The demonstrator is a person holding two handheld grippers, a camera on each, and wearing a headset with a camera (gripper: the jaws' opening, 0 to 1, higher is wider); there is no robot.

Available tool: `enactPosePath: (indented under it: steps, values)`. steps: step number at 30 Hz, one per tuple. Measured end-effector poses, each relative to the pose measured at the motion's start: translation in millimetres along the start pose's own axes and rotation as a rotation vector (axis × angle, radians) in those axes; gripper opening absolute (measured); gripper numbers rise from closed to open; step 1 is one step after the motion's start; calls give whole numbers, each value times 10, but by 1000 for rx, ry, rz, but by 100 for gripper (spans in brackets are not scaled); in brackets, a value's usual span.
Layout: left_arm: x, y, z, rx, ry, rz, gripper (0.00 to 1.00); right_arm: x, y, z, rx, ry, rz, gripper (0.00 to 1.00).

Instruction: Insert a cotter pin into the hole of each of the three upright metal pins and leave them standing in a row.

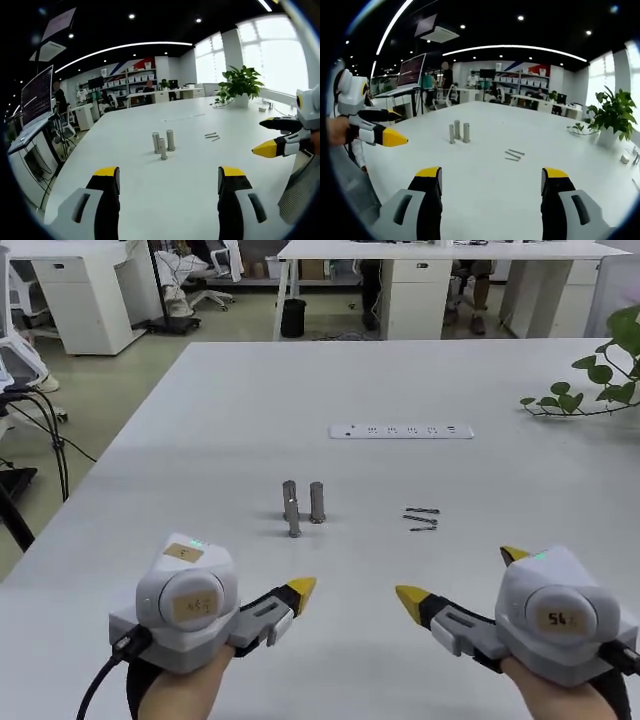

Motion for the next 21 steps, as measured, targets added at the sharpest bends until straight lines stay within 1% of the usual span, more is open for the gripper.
enactPosePath:
  steps: [3, 5, 9, 15, 21]
  values:
    - [1, -6, 16, 3, -12, -4, 79, 0, 8, 4, -5, -5, 6, 79]
    - [-2, -7, 24, 6, -22, -4, 79, -9, 23, -1, 6, 3, 12, 79]
    - [-3, 1, 8, 5, -9, 0, 79, -9, 29, -8, 5, 7, 16, 79]
    - [-1, 0, 20, 10, -18, 1, 79, -4, 11, -12, 12, 9, 6, 79]
    - [-6, 3, 1, 8, -11, 5, 78, -5, 13, -11, 16, 3, 3, 78]
Point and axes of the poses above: the centre of the closed fingertips' face, and the gripper's own axes: x roughly forward along the fingers, y roughly to its right, z roughly out of its underside, the point moved 8 cm from there along -x, roughly backward along the fingers, and after that the axes turned 13 degrees about x, right-handed, at the moved point
